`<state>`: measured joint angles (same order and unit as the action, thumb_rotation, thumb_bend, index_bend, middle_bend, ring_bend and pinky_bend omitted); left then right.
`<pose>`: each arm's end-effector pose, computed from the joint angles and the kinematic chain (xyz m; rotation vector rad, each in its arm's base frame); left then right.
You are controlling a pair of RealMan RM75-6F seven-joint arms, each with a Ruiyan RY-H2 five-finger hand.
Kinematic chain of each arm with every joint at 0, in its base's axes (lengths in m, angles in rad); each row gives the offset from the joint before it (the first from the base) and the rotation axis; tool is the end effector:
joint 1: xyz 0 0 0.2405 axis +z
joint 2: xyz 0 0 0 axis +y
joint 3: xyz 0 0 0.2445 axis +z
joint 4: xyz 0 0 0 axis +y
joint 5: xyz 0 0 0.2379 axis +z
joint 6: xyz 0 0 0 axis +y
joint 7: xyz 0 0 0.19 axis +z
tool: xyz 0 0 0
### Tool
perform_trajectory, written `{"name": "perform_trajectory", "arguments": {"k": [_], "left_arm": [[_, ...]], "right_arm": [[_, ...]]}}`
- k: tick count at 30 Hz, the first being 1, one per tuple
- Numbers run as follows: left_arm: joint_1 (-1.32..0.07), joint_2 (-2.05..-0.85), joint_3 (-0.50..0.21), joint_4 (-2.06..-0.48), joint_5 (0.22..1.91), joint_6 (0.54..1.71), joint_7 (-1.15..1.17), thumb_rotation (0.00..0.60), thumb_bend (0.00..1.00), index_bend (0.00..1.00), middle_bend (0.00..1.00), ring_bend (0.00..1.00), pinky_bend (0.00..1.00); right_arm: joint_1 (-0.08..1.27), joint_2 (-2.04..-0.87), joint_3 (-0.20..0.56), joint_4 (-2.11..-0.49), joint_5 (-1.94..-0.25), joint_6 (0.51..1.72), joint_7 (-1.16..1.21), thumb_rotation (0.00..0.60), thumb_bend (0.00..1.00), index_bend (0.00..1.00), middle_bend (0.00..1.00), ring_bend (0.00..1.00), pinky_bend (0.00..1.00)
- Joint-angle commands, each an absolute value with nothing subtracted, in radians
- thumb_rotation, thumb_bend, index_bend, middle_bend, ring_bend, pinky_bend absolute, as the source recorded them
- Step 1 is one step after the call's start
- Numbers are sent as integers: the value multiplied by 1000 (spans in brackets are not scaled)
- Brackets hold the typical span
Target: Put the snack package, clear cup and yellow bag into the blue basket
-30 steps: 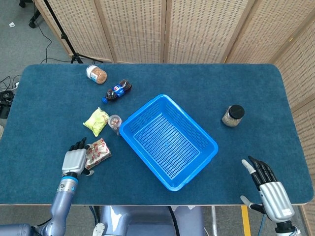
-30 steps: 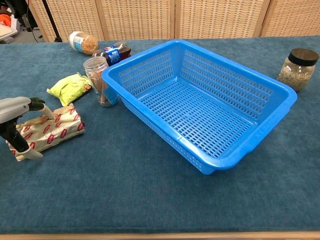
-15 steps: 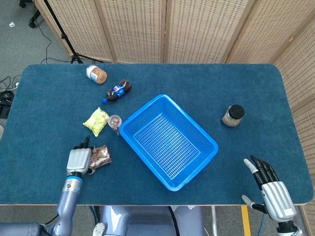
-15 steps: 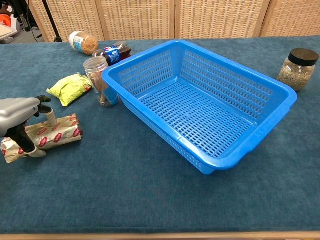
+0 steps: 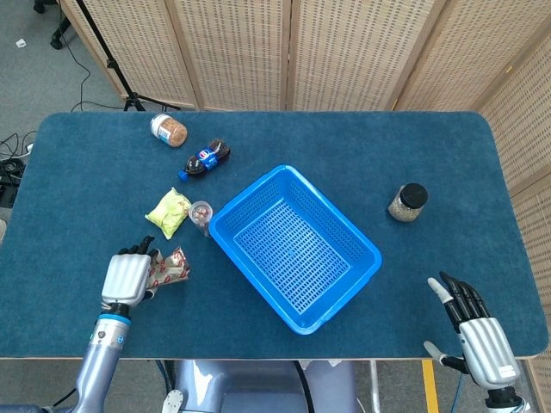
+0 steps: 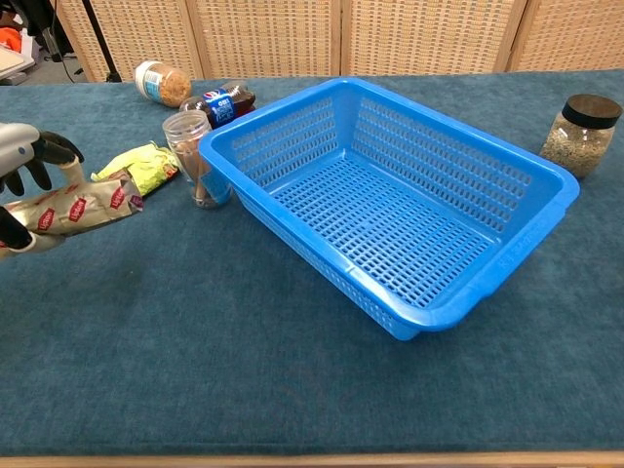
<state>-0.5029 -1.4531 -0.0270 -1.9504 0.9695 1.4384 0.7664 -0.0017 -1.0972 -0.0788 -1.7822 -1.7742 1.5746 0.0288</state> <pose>-0.1643 0.2763 -0.0081 -1.6098 -0.9743 -0.6964 -0.2486 -0.1675 0.1006 1.5065 -1.0243 1.1131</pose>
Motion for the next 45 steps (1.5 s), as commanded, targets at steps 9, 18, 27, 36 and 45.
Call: {"name": "perform_trajectory", "arguments": {"k": [9,18,27,36,45], "left_arm": [[-550,-1347,-62,-2086,1167,1402,786,600,312,631,241,320,362],[-701,-1470,-201,-1945,1081,1269,849,600,297,633,241,320,362],[-855,-1641,-321,-1743,999,1188,854,600,269,633,241,319,362],[-997,-1768,-383,-1579,869,1116,913,600,87,347,70,287,362],[-1060,-1840,-372,-1473,809,1084,895,600,40,165,0,79,199]], "right_arm": [[-3,-1093,-80,-1786,-1776,1577,32,600,208,0,0,0,64],[-1,-1083,-76,-1781,-1761,1577,69,600,206,0,0,0,64],[8,-1076,-65,-1763,-1724,1560,120,600,206,0,0,0,64],[21,-1078,-52,-1741,-1676,1526,160,600,207,0,0,0,64],[25,-1081,-37,-1721,-1627,1506,174,600,206,0,0,0,64]]}}
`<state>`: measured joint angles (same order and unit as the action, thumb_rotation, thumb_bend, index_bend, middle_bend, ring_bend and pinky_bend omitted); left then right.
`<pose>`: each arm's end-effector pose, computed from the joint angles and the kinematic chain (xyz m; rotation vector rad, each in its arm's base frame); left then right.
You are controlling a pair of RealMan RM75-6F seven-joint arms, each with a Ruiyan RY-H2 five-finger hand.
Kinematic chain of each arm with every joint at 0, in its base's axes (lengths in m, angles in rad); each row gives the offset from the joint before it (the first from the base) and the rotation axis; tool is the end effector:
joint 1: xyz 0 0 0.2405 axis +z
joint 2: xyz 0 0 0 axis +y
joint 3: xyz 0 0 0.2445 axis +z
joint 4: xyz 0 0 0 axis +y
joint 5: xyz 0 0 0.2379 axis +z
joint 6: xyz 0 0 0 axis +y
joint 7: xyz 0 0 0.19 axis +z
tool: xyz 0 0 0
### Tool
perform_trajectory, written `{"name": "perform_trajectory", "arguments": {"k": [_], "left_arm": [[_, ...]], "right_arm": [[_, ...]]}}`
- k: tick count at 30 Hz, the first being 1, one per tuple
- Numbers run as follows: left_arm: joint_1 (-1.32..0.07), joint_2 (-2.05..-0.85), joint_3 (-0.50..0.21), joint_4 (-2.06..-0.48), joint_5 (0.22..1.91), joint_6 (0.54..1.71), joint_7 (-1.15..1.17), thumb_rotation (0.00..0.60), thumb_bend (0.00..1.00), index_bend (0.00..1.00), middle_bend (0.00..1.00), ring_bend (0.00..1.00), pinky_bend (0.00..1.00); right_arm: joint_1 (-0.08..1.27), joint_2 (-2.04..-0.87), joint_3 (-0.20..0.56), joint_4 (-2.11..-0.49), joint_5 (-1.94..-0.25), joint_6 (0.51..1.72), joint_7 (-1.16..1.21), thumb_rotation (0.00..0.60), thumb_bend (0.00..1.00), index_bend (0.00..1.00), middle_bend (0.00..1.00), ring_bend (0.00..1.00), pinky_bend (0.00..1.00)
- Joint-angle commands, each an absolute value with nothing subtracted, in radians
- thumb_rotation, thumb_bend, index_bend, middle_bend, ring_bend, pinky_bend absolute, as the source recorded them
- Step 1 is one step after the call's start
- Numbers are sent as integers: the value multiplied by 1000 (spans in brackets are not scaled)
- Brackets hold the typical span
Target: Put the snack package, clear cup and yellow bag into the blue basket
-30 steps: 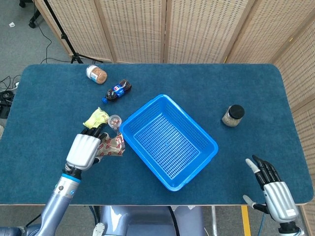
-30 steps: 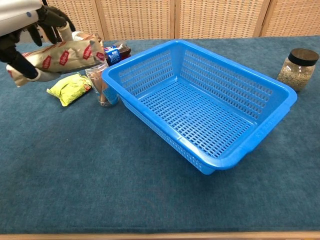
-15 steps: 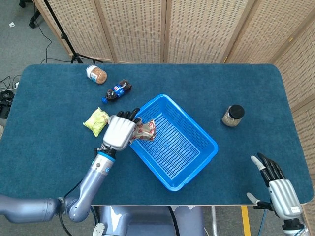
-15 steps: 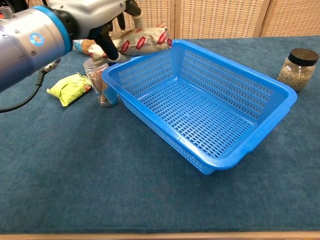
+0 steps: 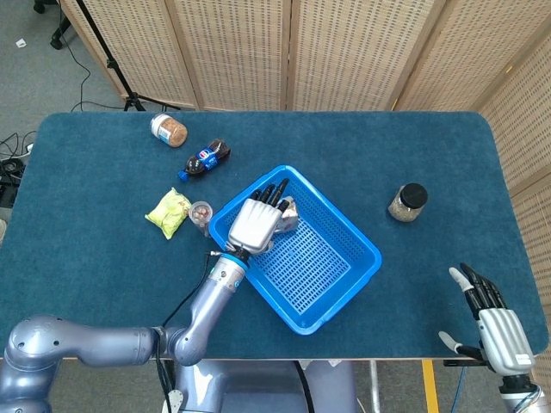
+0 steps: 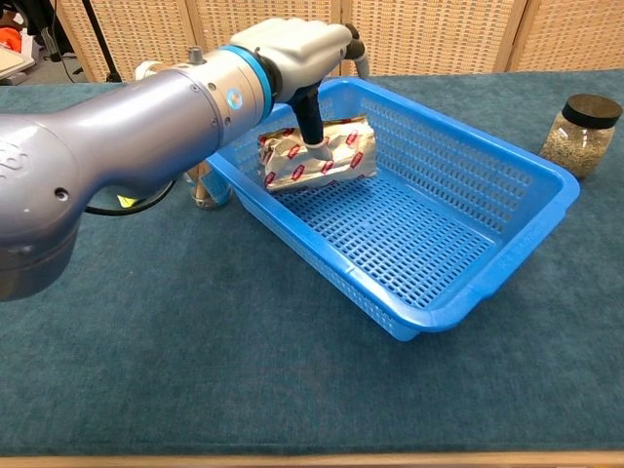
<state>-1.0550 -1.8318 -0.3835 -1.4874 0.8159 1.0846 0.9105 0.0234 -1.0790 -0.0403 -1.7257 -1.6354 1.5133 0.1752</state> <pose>0.0489 0.3835 -0.0981 -1.8945 -0.6661 -0.9810 -0.2854 -0.1860 0.1105 1.4009 -1.1370 1.0743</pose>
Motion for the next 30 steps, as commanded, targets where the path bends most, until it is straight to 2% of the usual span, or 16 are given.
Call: {"name": "perform_trajectory", "arguments": {"k": [1,6,12,20,25,30], "left_arm": [[-1055,-1836,-368,-1477,806,1087,887,600,39,165,0,79,197],[-1004,-1742,-355,-1570,763,1094,852,600,39,165,0,82,197],[-933,-1539,-326,-1706,774,1137,853,600,41,182,0,82,197],[-869,-1258,-283,-1891,696,1092,841,600,39,182,0,83,197],[-857,-1200,-252,-1913,674,1064,801,600,38,182,0,83,197],[-870,-1213,-230,-1883,668,1038,766,600,39,182,0,83,197]], "right_arm": [[25,-1082,-37,-1721,-1628,1505,172,600,207,0,0,0,64],[21,-1083,-42,-1727,-1641,1514,156,600,208,0,0,0,64],[12,-1083,-46,-1742,-1661,1534,126,600,208,0,0,0,64],[3,-1087,-60,-1766,-1706,1551,77,600,205,0,0,0,64],[1,-1091,-67,-1774,-1725,1554,55,600,208,0,0,0,64],[-1,-1094,-69,-1775,-1729,1556,47,600,208,0,0,0,64]]}}
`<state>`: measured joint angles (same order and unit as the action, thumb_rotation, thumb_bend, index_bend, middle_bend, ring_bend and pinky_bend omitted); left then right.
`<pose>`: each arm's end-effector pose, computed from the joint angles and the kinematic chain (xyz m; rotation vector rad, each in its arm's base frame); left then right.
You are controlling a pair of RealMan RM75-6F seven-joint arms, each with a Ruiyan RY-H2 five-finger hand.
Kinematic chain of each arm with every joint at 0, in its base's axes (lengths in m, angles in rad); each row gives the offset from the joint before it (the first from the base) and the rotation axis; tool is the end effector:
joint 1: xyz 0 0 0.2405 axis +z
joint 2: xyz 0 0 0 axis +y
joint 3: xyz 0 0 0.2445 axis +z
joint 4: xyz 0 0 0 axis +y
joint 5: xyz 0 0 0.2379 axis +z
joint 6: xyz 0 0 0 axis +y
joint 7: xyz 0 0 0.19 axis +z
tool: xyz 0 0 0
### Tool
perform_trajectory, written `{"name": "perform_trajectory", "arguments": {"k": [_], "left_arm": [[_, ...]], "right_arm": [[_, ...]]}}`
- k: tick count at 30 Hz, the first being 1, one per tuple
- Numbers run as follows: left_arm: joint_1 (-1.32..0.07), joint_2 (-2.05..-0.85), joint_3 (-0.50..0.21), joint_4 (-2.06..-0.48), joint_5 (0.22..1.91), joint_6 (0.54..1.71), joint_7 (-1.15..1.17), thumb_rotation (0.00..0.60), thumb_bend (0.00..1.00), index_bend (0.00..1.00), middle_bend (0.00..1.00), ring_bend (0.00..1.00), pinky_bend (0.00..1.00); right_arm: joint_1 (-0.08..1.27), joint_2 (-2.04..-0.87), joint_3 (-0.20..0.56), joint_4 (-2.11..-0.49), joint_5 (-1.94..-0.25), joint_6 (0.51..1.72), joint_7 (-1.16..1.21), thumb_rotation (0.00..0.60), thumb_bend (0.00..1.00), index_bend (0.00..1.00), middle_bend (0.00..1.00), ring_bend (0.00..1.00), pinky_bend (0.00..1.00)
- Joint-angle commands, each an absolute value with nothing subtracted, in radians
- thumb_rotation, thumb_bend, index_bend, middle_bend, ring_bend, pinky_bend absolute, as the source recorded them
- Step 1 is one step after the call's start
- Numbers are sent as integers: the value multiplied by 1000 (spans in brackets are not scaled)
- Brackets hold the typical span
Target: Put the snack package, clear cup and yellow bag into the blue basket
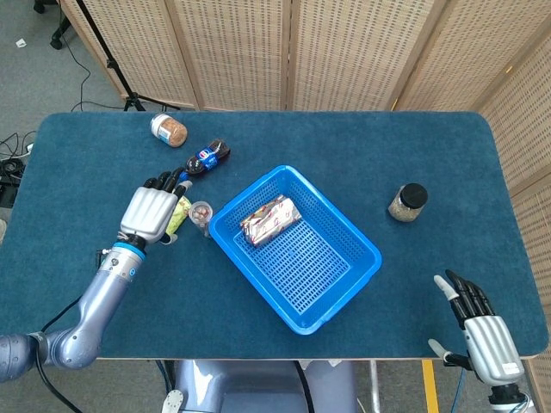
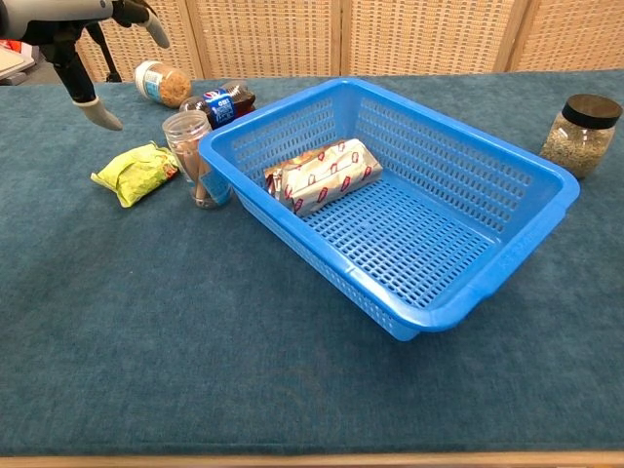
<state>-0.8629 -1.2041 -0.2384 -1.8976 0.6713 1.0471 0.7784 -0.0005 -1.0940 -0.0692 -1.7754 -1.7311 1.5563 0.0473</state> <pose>-0.0932 0.3914 0.0326 -1.8078 -0.8023 -0.7011 -0.2585 -0.1711 0.1017 1.4778 -1.0531 1.0852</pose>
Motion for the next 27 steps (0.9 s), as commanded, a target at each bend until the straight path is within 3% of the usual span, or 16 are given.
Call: {"name": "perform_trajectory", "arguments": {"k": [1,20,27], "left_arm": [[-875,-1219,-227,-1875,667,1036,764,600,40,182,0,83,197],[-989,-1433,-193,-1652,611,1025,763,600,79,236,0,107,197],[-992,-1491,-173,-1599,629,1057,767,600,110,414,72,192,231]], "right_arm": [[0,-1095,-68,-1774,-1727,1555,47,600,208,0,0,0,64],[12,-1094,-59,-1758,-1685,1522,81,600,206,0,0,0,64],[14,-1093,-54,-1753,-1672,1517,91,600,207,0,0,0,64]]}}
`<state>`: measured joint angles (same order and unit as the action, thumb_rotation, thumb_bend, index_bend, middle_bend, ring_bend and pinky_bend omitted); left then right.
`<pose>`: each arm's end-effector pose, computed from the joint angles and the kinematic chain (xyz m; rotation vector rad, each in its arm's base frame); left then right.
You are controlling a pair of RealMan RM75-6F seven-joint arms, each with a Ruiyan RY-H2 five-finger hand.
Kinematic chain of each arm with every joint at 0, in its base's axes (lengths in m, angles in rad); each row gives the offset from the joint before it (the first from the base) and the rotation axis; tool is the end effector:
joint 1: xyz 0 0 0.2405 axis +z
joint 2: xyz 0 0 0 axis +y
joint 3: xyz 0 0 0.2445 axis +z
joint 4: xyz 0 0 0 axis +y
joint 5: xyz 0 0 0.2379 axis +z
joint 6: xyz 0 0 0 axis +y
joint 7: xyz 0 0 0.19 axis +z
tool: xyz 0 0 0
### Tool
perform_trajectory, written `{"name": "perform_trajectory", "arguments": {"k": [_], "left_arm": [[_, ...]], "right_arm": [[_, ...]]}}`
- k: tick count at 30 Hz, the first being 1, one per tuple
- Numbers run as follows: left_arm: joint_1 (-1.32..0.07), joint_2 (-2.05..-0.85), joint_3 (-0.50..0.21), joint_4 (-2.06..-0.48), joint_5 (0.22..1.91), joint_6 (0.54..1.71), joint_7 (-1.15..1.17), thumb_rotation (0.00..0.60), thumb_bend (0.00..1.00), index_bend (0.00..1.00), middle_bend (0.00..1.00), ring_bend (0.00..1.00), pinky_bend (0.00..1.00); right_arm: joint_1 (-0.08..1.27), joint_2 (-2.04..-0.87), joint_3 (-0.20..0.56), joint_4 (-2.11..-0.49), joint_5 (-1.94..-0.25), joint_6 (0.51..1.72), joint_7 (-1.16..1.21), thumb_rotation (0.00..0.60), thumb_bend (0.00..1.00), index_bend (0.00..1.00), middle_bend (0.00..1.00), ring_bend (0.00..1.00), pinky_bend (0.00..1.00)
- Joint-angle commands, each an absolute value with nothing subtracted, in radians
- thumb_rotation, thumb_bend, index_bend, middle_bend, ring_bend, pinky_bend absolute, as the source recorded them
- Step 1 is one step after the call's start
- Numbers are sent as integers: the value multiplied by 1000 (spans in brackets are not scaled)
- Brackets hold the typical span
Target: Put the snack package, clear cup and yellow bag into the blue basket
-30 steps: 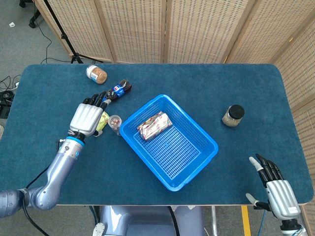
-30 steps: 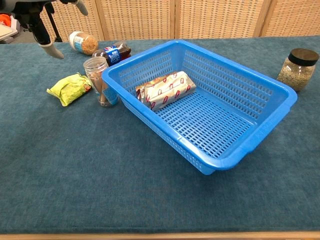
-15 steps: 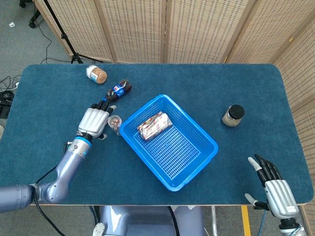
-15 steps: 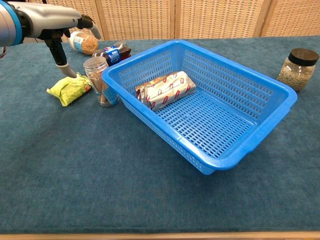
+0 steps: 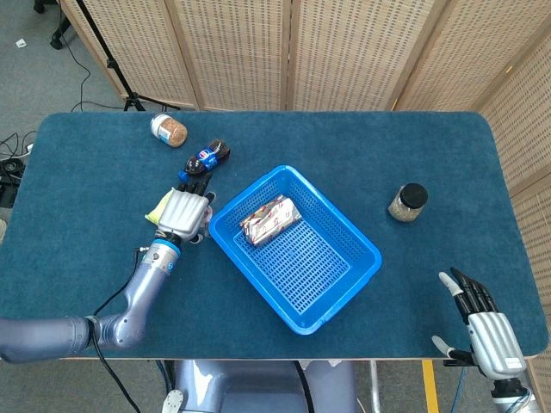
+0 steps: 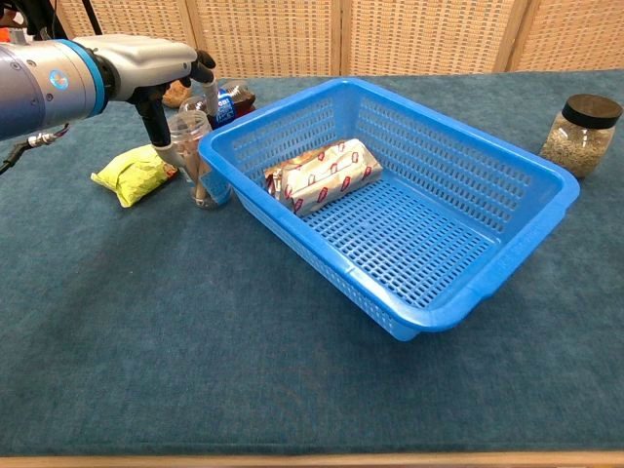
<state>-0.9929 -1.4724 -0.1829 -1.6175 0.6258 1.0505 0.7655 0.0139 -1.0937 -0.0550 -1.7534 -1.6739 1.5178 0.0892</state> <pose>-0.0829 0.4135 -0.0374 -1.8382 -0.7934 -0.6858 -0.2726 -0.1790 0.1009 1.4507 -1.0997 1.0555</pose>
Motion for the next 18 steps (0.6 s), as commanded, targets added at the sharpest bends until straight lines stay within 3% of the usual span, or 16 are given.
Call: {"name": "perform_trajectory", "arguments": {"k": [1,9,18], "left_arm": [[-991,-1500,-169,-1589,629,1060,767,600,116,424,82,196,236],[-980,-1557,-142,-1532,648,1074,768,600,157,467,119,218,265],[-960,-1617,-122,-1477,714,1117,776,600,219,579,196,270,314]], "right_arm": [[14,-1093,-54,-1753,-1672,1517,91,600,207,0,0,0,64],[13,-1093,-53,-1754,-1670,1518,88,600,207,0,0,0,64],[14,-1094,-53,-1755,-1672,1518,86,600,206,0,0,0,64]]}}
